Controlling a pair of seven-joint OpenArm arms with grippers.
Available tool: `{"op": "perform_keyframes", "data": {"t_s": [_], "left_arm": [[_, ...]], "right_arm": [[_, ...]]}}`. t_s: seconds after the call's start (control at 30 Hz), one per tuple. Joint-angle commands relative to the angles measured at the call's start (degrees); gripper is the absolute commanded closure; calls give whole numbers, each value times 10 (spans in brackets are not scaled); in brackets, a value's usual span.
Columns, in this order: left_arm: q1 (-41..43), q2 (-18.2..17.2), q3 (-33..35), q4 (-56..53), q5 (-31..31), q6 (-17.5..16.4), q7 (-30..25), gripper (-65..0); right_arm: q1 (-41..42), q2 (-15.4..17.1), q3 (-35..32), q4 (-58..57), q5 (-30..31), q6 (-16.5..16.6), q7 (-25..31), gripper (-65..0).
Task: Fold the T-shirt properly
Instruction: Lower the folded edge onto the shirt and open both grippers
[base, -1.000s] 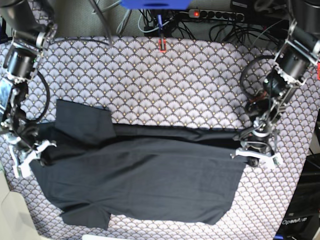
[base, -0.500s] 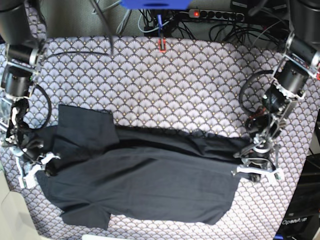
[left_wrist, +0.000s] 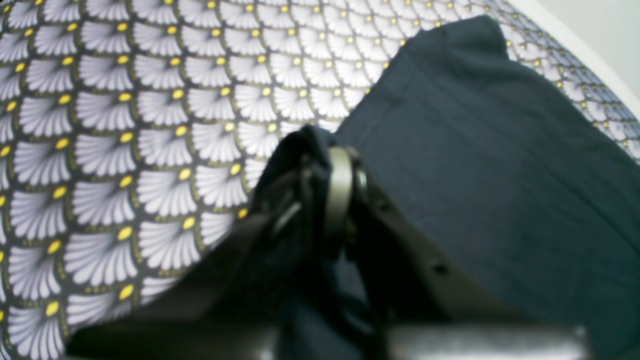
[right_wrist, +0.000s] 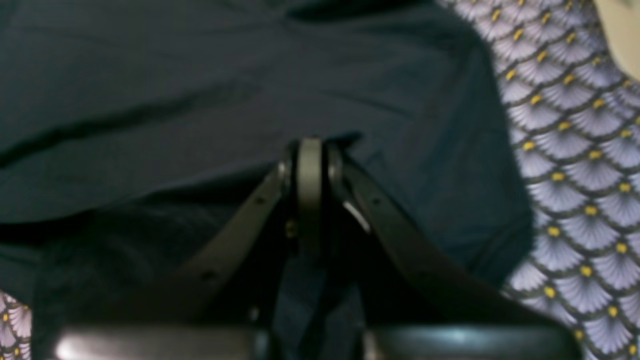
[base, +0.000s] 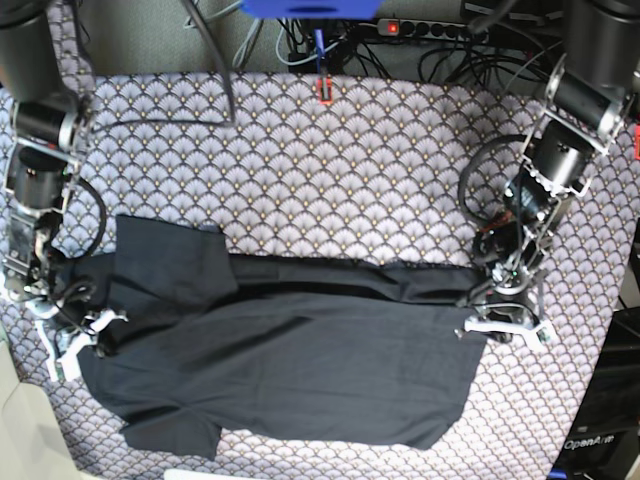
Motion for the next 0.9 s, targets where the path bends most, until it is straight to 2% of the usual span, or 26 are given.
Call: {"op": "perform_keyframes", "data": {"t_s": [0.0,0.27,0.33,0.5,0.87], "left_arm": [[-19,-6,-5,7,2,-2,-15,0],[-25,-7,-5,6,2,-2,-15,0],[-26,-7,-5,6,2,-3,-15,-30],[-27,-7,-5,7,2,-3,-15,-135],[-40,-9,-5,7,2,-3,-15,-142]], "right_arm": [[27,10,2,0,2,2,25,0],[76,14,-1,-96,-32,2,100,0],[77,14,-1,-105,-32,2,113,0],[88,10,-1,-107,-60,2,117,0],[104,24,1,-107,-75,2,118,0]]}}
